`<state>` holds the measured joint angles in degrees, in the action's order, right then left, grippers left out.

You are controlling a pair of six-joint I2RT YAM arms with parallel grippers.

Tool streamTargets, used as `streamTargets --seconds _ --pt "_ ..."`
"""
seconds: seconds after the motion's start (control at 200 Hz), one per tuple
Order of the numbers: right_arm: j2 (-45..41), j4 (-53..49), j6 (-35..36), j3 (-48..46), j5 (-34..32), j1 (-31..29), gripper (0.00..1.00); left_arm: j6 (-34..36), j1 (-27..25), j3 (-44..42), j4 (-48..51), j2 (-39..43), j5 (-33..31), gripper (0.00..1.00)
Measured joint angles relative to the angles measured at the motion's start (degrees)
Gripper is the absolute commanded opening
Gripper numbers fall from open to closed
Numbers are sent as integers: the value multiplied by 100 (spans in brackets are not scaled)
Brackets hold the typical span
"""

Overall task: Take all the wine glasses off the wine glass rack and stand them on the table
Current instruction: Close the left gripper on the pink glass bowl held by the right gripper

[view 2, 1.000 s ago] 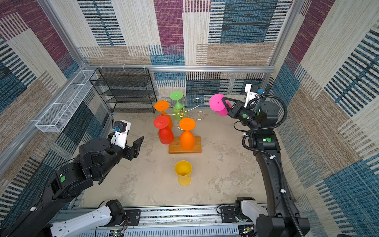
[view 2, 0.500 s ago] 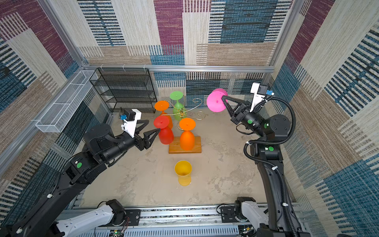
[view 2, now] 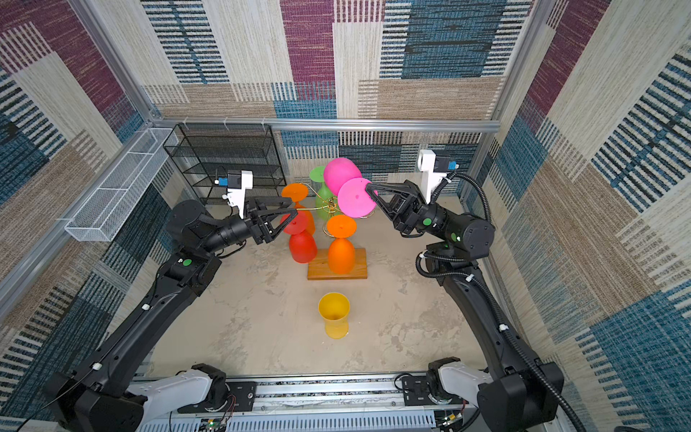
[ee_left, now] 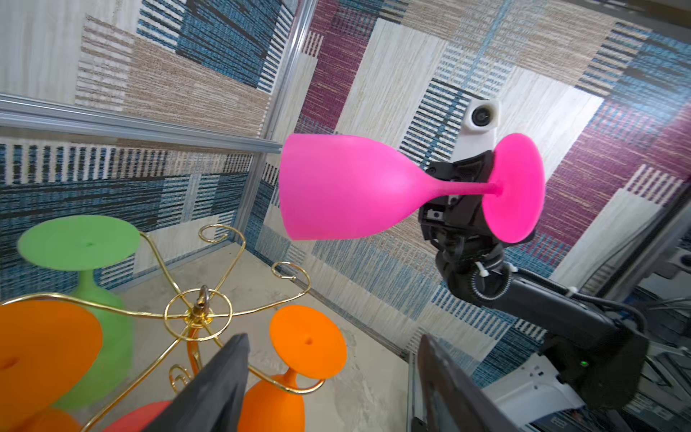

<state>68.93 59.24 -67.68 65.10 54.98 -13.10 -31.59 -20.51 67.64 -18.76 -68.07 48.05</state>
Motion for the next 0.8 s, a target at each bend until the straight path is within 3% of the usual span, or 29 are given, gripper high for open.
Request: streamTargets --seconds 0.225,0.436,0.801 --pt "688 2109 -1357 -186 -20 -160 0 -643 184 -114 -1014 -256 487 73" --pt "1071 2166 -2225 -151 -133 -267 0 -798 227 -120 -1257 -374 627 73" --pt "1311 2175 -2734 -146 -306 -400 0 -826 323 -131 -1325 -616 612 73"
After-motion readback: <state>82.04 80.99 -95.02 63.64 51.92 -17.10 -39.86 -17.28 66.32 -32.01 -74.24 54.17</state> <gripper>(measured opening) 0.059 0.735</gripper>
